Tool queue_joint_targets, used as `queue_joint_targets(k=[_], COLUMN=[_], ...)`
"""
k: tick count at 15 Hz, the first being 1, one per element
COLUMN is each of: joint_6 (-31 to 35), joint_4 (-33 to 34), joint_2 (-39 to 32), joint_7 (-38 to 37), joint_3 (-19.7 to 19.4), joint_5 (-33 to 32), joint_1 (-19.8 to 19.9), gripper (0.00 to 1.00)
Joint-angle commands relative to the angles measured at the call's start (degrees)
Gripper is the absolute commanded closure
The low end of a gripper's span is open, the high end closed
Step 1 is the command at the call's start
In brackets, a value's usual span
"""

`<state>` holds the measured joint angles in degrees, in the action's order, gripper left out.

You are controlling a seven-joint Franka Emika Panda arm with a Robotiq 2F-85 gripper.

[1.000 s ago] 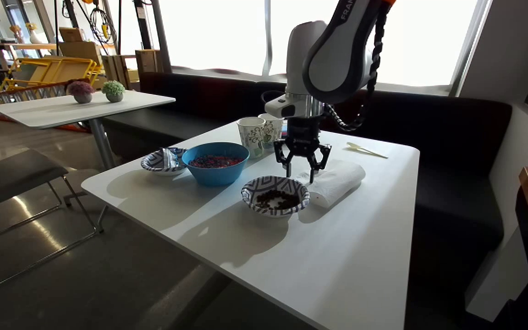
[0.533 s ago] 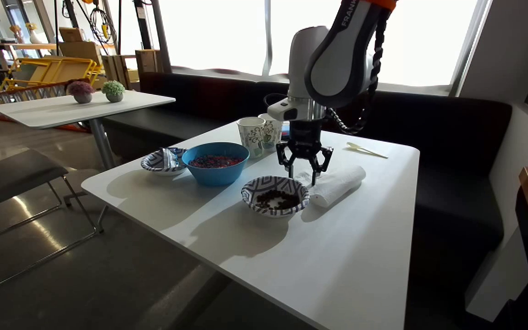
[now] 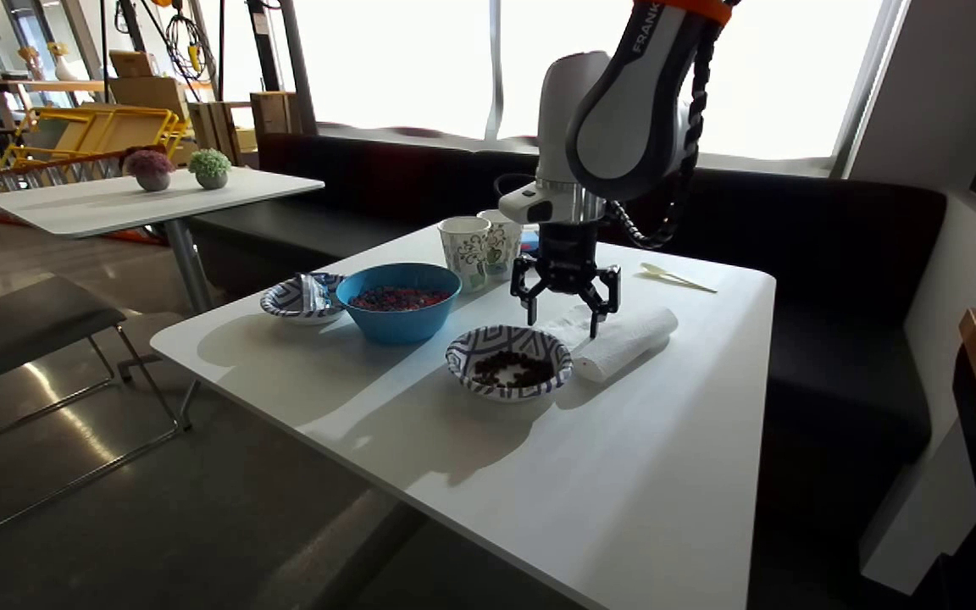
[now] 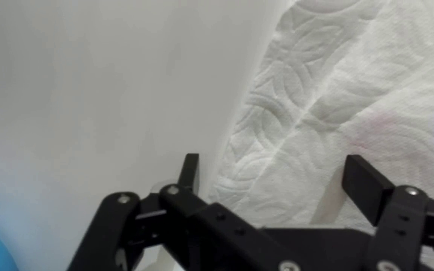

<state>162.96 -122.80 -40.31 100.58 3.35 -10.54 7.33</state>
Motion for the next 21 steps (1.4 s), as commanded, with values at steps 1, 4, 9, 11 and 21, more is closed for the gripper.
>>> queue_joint_targets(k=[1, 4, 9, 11, 21], joint_6=[1.4, 0.0, -2.4, -3.6, -5.7], joint_4=[1.0, 1.5, 2.3, 2.6, 2.7], joint_2=[-1.4, -1.9, -2.0, -2.0, -0.9], joint_7=[-2.4, -2.2, -1.0, -0.9, -0.5], joint_3=[-0.1, 1.0, 3.9, 4.7, 7.0], joint_5=[-1.2, -0.4, 0.9, 1.3, 2.4], joint_1=[0.6, 2.1, 5.4, 6.3, 8.0], gripper=[0.04, 0.13, 0.20, 0.21, 0.82])
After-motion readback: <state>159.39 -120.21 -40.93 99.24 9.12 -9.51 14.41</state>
